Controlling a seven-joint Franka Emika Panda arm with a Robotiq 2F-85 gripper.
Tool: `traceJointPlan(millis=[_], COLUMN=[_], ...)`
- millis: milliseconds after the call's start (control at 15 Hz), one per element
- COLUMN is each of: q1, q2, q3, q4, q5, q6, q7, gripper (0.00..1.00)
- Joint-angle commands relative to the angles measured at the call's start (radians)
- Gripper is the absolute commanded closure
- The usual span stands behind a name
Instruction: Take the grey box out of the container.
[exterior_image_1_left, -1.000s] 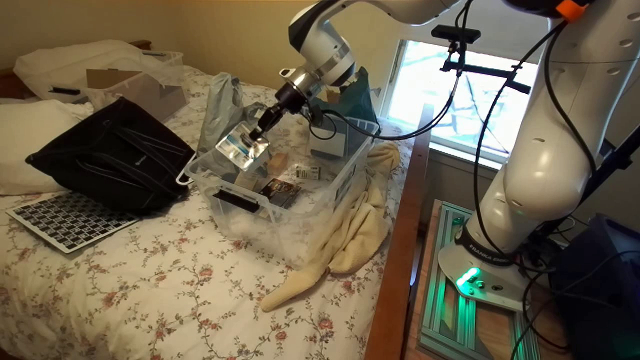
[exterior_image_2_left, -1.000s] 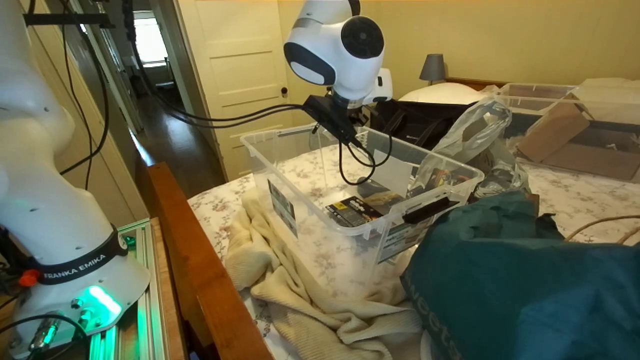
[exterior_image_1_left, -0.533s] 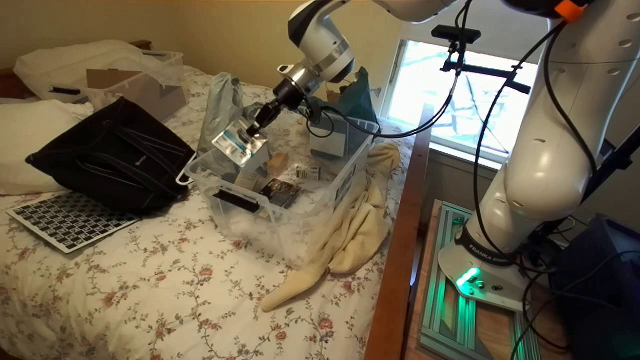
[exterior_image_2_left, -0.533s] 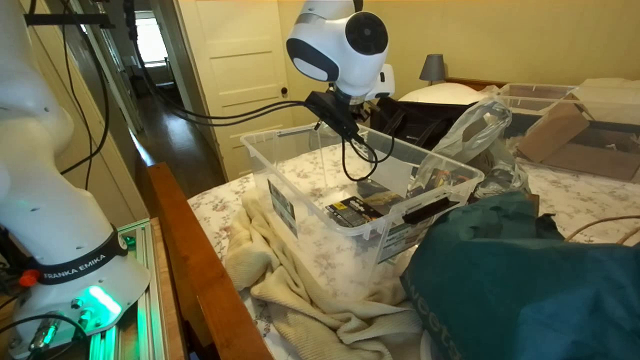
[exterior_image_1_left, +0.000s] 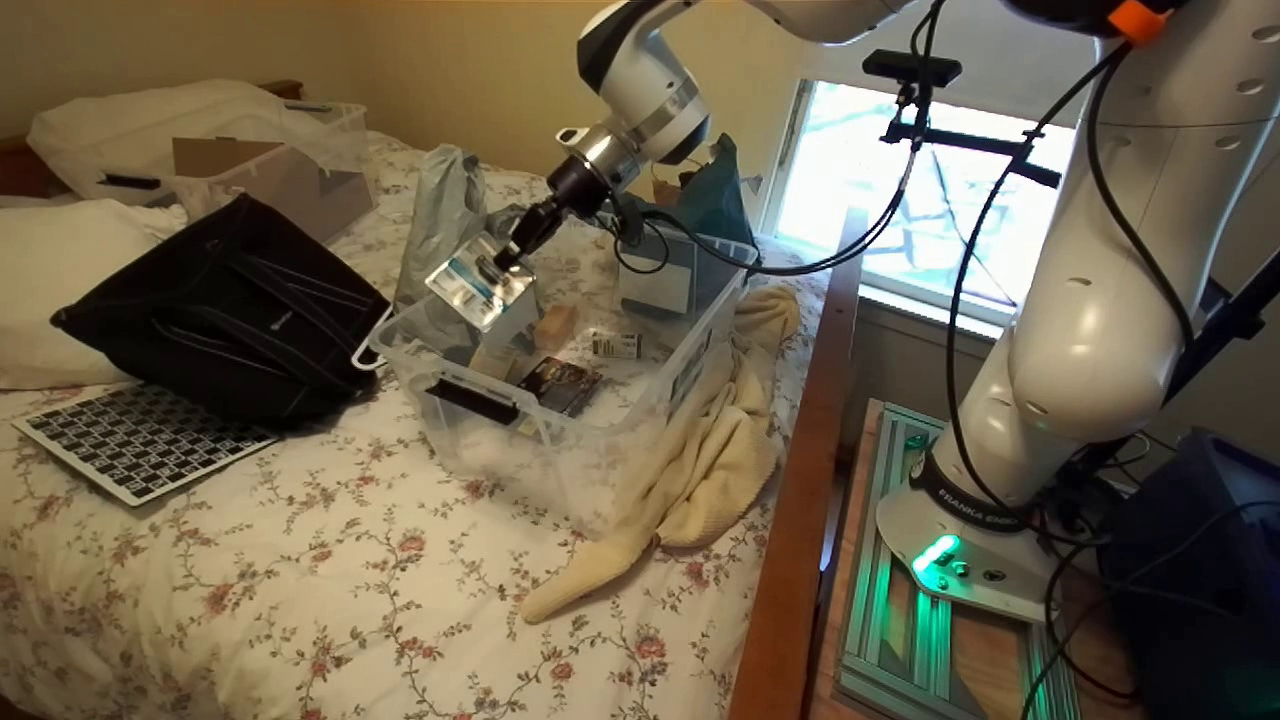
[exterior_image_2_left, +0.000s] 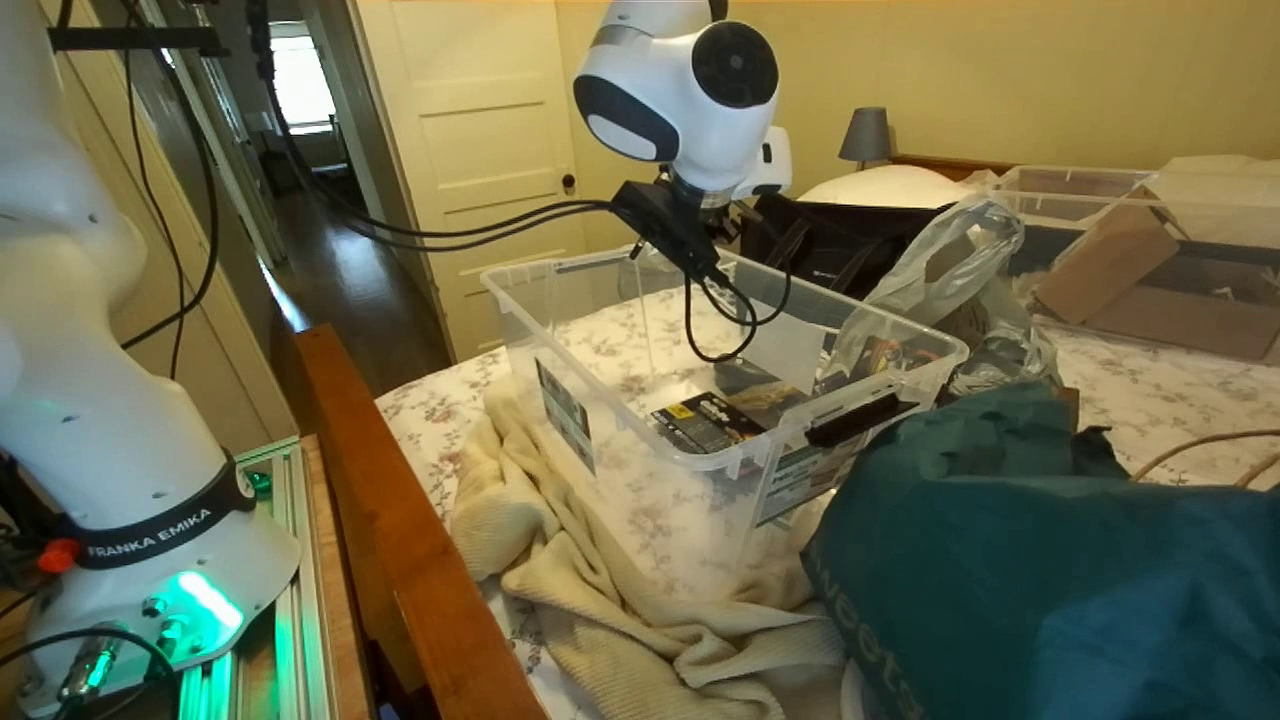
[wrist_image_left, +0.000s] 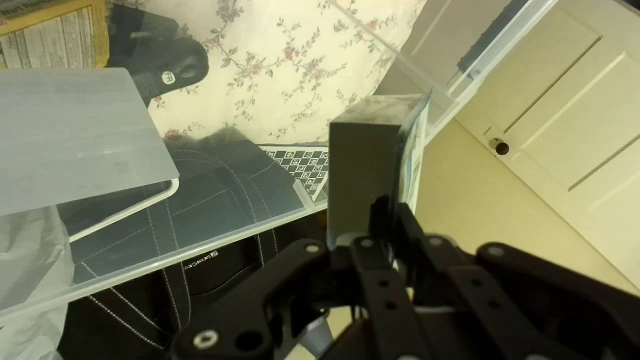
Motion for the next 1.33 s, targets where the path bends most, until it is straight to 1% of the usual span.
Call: traceJointPlan(millis=[0,200,400,667,867,1267], q1=[0.012,0.015,0.028,0.044,0.058,0.068], q2=[0.011,0.040,0.085,0.175,0.246,0.351], q3=[-0.025,-0.026,-0.021,-0.012,-0.004,0.010], q4=[0.048,0.118,0.197,0.310,0.392,0.512], q5=[0.042,0.066,0.080,0.072,0.064,0.042], q6=[-0.015,-0.017,0.013,0.036,0.080,0.147], q7=[0.037,0.066,0.094,0.138,0.166,0.230], gripper=[0.98,0.98,0.98,0.98,0.98,0.98])
